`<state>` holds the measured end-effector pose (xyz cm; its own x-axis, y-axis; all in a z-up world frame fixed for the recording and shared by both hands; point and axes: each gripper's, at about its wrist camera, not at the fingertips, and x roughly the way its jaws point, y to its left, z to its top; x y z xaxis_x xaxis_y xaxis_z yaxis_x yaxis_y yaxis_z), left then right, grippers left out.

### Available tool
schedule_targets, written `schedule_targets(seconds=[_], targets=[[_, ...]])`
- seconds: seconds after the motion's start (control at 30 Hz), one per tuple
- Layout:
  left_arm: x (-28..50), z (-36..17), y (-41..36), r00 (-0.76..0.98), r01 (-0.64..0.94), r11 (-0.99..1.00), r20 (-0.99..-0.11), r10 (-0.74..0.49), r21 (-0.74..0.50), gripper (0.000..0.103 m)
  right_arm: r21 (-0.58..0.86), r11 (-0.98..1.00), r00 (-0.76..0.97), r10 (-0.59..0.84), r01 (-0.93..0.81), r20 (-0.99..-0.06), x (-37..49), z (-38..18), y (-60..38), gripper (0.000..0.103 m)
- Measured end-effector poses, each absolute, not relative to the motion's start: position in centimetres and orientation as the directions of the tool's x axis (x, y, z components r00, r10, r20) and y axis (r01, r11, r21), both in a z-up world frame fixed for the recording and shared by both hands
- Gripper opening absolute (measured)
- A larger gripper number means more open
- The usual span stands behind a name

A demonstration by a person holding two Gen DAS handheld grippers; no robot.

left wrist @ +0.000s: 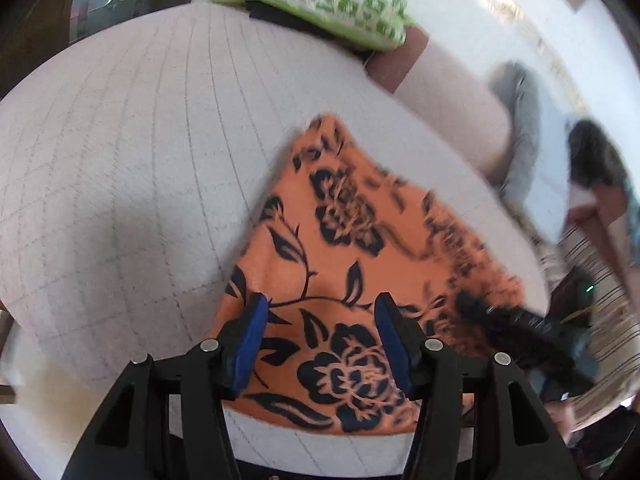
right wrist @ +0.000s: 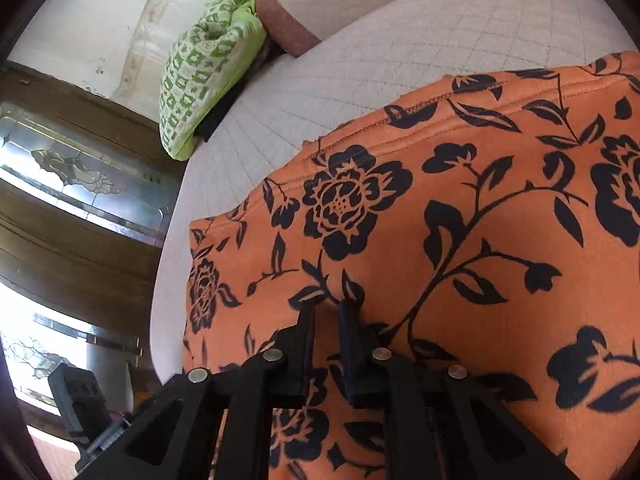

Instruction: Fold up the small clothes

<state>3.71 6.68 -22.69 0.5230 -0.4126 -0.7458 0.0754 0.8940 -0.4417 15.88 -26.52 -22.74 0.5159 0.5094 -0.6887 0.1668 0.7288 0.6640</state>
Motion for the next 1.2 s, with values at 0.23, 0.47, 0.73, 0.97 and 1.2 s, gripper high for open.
schedule_targets(seconds=[0.23, 0.47, 0.73, 0.97, 1.2], targets=[[-1.3, -21.8, 12.6, 0.532, -0.033, 0.874, -0.749, -0.396, -0.485, 0.070, 0.681, 0.730, 0.535, 0.553, 0.059, -0.639, 12.9, -19.4, -24.7, 0.018], [-3.1, -23.9, 12.6, 0.490, -0.103, 0.812, -0.739, -0.462, -0.575, 0.072, 0.640, 0.766, 0.508, 0.579, -0.070, -0.637, 11.1, -17.2, -19.9, 0.077], [0.6, -26.5, 10.7, 0.457, -0.164, 0.785, -0.751, -0.476, -0.598, 0.072, 0.529, 0.838, 0.358, 0.538, -0.131, -0.763, 19.5, -13.5, -15.9, 0.077], [2.3, -26.6, 10.1, 0.489, -0.058, 0.777, -0.696, -0.525, -0.627, 0.066, 0.391, 0.919, 0.158, 0.395, -0.056, -0.905, 29.6, -15.0, -9.5, 0.077], [2.8, -26.9, 9.9, 0.510, 0.036, 0.773, -0.654, -0.559, -0.633, 0.023, 0.186, 0.981, 0.028, 0.187, -0.048, -0.982, 33.7, -17.5, -3.9, 0.077]])
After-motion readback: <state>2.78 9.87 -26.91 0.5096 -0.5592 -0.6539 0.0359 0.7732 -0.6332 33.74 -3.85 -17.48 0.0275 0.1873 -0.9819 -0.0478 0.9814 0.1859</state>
